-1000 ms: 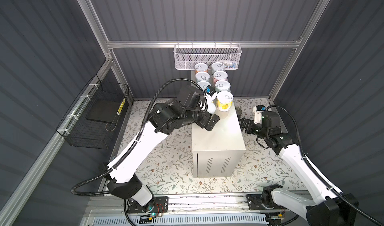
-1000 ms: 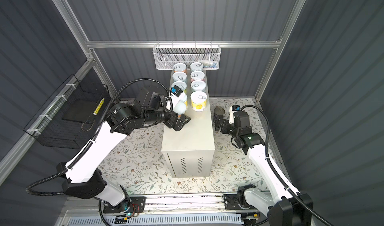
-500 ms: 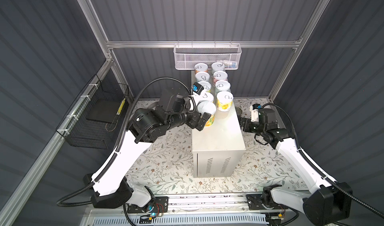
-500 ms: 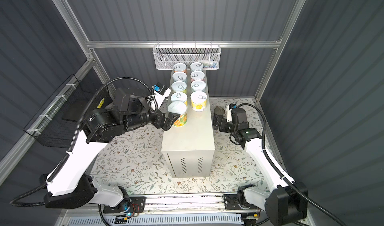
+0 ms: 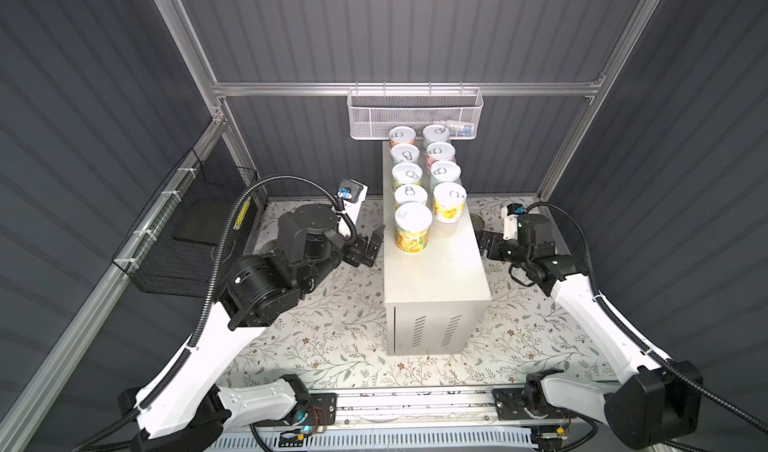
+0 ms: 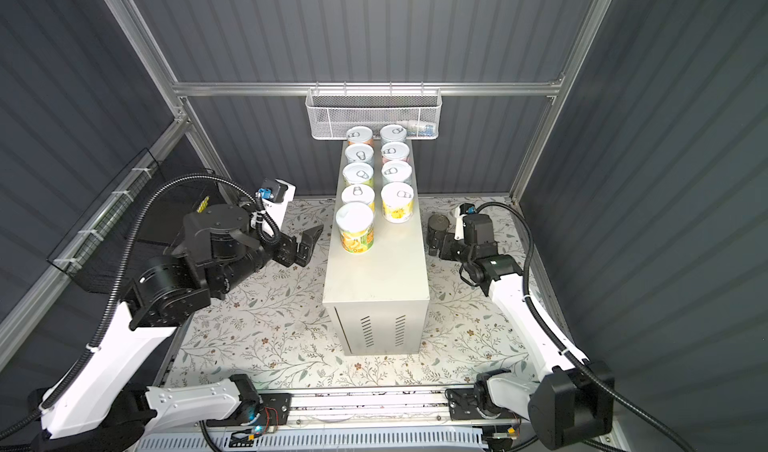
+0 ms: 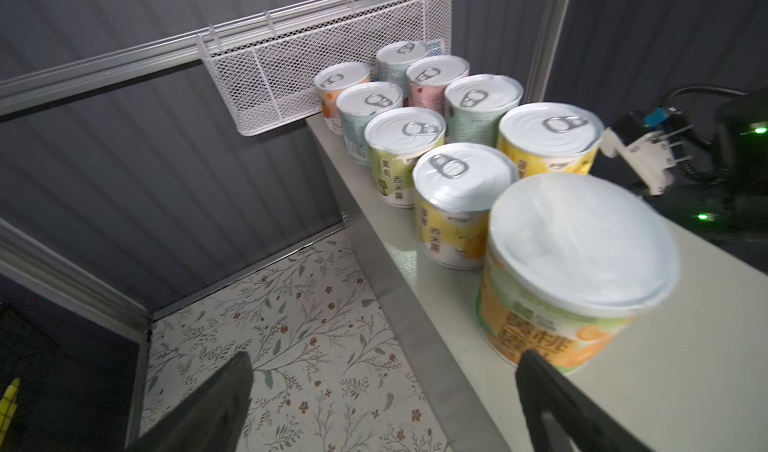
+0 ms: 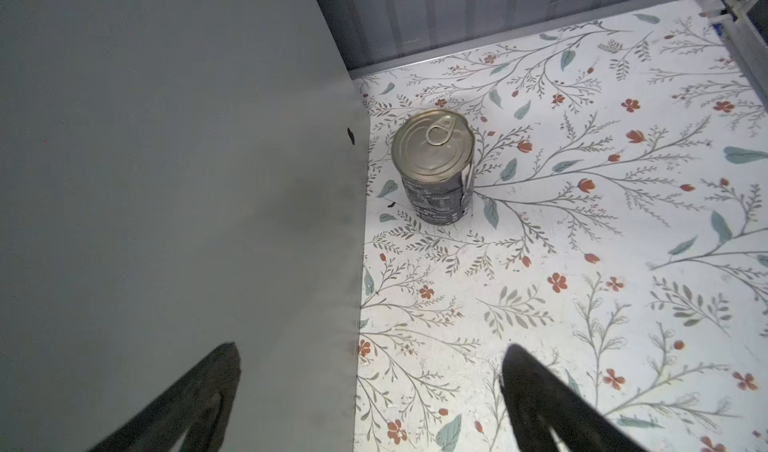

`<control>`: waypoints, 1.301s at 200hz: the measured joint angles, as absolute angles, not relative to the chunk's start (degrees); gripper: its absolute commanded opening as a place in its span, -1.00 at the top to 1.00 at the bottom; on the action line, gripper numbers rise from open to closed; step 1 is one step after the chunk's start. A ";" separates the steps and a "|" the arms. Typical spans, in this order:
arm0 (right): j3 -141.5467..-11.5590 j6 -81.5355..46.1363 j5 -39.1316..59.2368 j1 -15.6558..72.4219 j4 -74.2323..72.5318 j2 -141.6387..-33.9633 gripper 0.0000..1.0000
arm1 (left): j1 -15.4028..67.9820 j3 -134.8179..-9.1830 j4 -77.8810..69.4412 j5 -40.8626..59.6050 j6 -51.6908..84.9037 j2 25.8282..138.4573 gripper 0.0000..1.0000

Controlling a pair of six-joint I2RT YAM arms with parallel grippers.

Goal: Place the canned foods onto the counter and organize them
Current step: 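Open the left gripper and draw it back down beside the cabinet, then lower the right gripper and close it on the dark-blue can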

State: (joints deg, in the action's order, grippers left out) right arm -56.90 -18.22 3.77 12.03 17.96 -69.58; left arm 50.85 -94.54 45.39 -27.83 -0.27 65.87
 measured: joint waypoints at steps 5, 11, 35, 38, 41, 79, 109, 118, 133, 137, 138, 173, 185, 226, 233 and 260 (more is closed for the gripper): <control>-56.82 -18.28 3.46 12.03 17.67 -70.00 -0.98 | 50.33 -92.73 44.18 -28.60 -0.25 65.82 -0.99; -56.64 -18.46 3.09 12.03 17.17 -70.57 -0.98 | 49.43 -90.17 42.59 -28.93 -0.23 65.69 -0.99; -55.77 -19.09 1.58 12.03 15.53 -71.59 -0.98 | 39.97 -77.54 35.44 -26.17 2.04 63.42 -0.97; -55.64 -19.14 1.43 12.03 15.35 -71.59 -0.98 | 38.06 -75.94 34.59 -25.41 2.55 63.07 -0.96; -55.51 -19.16 1.26 12.03 15.16 -71.57 -0.98 | 35.81 -74.00 33.58 -24.77 3.09 62.65 -0.96; -53.91 -19.16 -0.23 11.55 13.39 -71.53 -0.98 | 17.52 -62.89 25.69 -15.86 10.76 63.81 -0.92; -53.91 -19.03 -0.54 10.74 13.30 -72.07 -0.98 | 15.92 -60.20 18.63 -9.93 14.09 68.60 -0.93; -54.35 -19.03 -0.64 10.63 13.28 -72.75 -0.98 | 15.92 -58.00 16.49 -9.26 14.70 68.71 -0.93; -55.35 -19.09 -0.84 10.52 13.28 -74.48 -0.98 | 16.01 -54.98 14.17 -8.91 15.33 68.62 -0.93; -55.61 -19.14 -0.86 10.52 13.28 -75.00 -0.98 | 16.03 -54.50 13.78 -8.91 15.35 68.62 -0.93; -55.66 -19.18 -0.86 10.52 13.28 -75.09 -0.98 | 16.03 -54.43 13.78 -8.91 15.35 68.62 -0.93; -54.35 -20.73 -1.56 10.55 12.43 -75.50 -0.98 | 16.03 -54.13 11.27 -8.91 15.73 68.79 -0.93; -52.21 -21.06 -2.37 10.52 11.57 -74.04 -0.98 | 16.03 -54.13 10.48 -8.88 15.75 68.79 -0.93; -46.83 -21.02 -3.51 10.52 9.65 -71.83 -0.98 | 16.03 -53.17 7.11 -8.27 16.40 68.82 -0.92; -46.70 -20.99 -3.46 10.52 9.65 -71.81 -0.98 | 16.03 -52.51 6.22 -8.25 16.62 68.82 -0.92; -47.42 -20.56 -3.07 10.52 9.47 -72.27 -0.98 | 16.03 -49.60 3.57 -8.27 17.06 69.14 -0.92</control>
